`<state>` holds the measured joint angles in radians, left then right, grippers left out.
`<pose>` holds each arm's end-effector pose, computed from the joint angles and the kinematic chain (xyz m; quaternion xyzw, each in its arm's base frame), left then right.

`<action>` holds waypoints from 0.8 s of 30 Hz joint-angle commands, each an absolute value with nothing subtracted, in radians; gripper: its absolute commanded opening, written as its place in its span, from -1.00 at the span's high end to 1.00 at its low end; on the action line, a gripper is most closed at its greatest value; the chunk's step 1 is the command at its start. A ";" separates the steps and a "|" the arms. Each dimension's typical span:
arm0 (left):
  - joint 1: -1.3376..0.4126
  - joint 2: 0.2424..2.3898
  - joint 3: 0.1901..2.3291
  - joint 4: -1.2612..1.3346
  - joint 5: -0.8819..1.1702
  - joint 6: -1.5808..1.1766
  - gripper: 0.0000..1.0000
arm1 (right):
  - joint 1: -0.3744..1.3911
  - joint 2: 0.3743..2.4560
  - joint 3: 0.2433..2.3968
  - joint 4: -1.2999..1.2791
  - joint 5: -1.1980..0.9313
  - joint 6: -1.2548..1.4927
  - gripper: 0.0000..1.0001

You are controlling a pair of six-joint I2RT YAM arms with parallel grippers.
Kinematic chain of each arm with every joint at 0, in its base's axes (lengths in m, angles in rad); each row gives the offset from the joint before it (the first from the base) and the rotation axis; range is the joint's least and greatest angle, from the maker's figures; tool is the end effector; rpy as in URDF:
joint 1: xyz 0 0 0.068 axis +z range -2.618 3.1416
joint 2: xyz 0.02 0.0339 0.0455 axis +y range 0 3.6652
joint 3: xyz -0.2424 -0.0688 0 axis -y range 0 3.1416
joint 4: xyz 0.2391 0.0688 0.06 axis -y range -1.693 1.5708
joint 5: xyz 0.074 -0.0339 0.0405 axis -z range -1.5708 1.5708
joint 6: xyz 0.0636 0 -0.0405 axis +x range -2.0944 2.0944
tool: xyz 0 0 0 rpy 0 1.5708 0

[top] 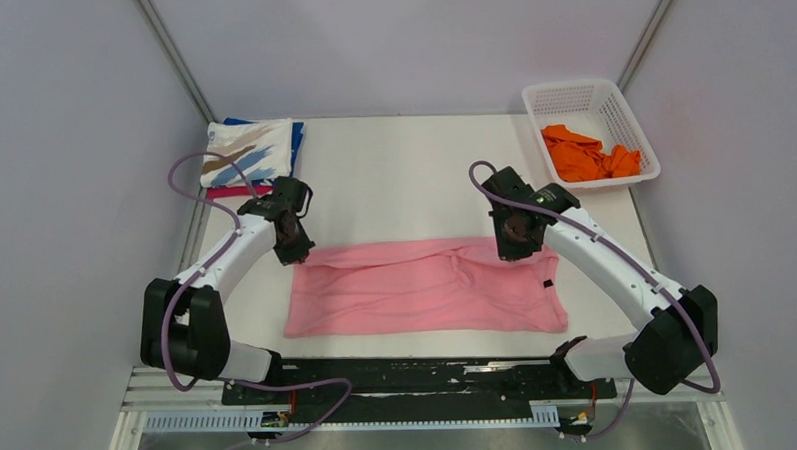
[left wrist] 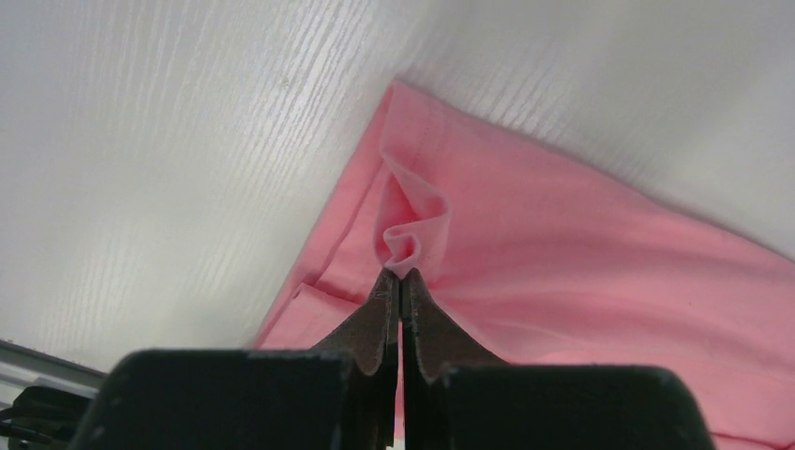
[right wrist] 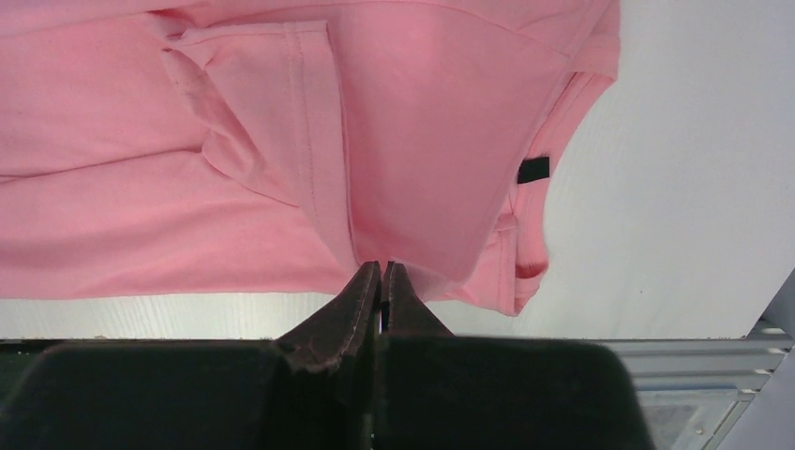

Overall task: Fold and stack the t-shirts
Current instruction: Fold the other side of the tshirt into a rectangle

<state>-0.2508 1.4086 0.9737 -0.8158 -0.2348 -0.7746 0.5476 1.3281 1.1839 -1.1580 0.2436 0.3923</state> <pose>0.2611 -0.0516 0.1774 -0.2719 0.9422 0.0231 0.1946 0.2155 0.1134 0.2430 -0.0601 0.9820 -0.0472 0.1730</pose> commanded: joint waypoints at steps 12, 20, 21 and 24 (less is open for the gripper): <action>-0.192 1.361 0.902 -0.738 -0.139 -0.726 1.00 | 0.556 1.293 1.184 -1.319 0.349 0.586 1.00; -0.191 1.363 0.888 -0.736 -0.147 -0.724 1.00 | 0.555 1.262 1.239 -1.380 0.404 0.613 1.00; -0.192 1.362 0.893 -0.733 -0.143 -0.723 1.00 | 0.556 1.267 1.240 -1.382 0.403 0.614 1.00; -0.191 1.353 0.922 -0.738 -0.159 -0.722 1.00 | 0.555 1.285 1.240 -1.371 0.403 0.618 1.00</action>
